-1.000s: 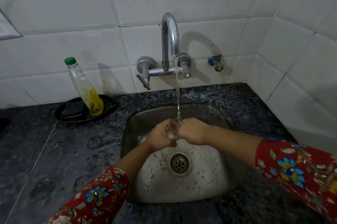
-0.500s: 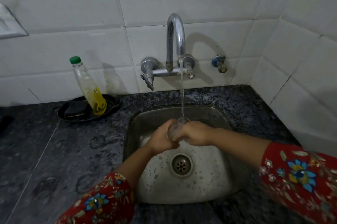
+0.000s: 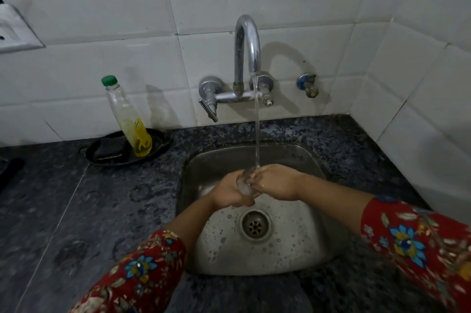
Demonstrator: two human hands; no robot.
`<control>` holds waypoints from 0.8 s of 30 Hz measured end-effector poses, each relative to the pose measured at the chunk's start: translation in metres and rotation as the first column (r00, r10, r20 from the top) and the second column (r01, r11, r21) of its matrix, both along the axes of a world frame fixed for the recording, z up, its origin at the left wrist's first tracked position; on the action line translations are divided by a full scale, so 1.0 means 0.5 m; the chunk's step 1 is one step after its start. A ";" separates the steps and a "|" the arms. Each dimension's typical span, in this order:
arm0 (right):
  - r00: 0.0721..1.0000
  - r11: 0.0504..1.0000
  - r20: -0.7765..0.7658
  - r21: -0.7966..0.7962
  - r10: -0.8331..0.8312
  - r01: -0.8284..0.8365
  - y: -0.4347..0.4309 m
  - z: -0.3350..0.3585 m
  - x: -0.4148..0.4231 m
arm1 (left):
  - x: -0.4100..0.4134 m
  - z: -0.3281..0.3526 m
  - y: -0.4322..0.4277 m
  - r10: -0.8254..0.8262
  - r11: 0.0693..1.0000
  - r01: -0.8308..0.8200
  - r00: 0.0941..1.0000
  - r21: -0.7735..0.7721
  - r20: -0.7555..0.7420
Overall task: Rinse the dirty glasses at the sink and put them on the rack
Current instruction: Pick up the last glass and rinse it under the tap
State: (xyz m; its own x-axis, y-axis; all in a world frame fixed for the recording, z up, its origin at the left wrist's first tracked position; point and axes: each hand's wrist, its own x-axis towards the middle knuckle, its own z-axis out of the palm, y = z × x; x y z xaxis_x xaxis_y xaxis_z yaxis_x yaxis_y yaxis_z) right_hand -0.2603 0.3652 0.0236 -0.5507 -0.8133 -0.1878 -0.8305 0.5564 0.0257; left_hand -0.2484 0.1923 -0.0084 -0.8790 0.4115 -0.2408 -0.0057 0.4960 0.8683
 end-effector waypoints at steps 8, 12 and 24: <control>0.190 0.357 0.980 -0.160 -0.051 0.920 -0.051 -0.013 0.072 | 0.048 0.031 -0.003 -0.098 0.810 -0.164 0.908 -0.563 -0.407; -0.072 0.179 0.982 0.041 0.172 0.983 -0.065 -0.039 0.094 | 0.056 0.060 -0.018 -0.289 0.533 -0.092 0.915 -0.841 -0.283; 0.274 0.003 0.959 -0.274 -0.072 0.962 -0.038 -0.057 0.111 | 0.024 0.058 -0.006 -0.117 0.687 -0.012 0.985 -0.727 -0.127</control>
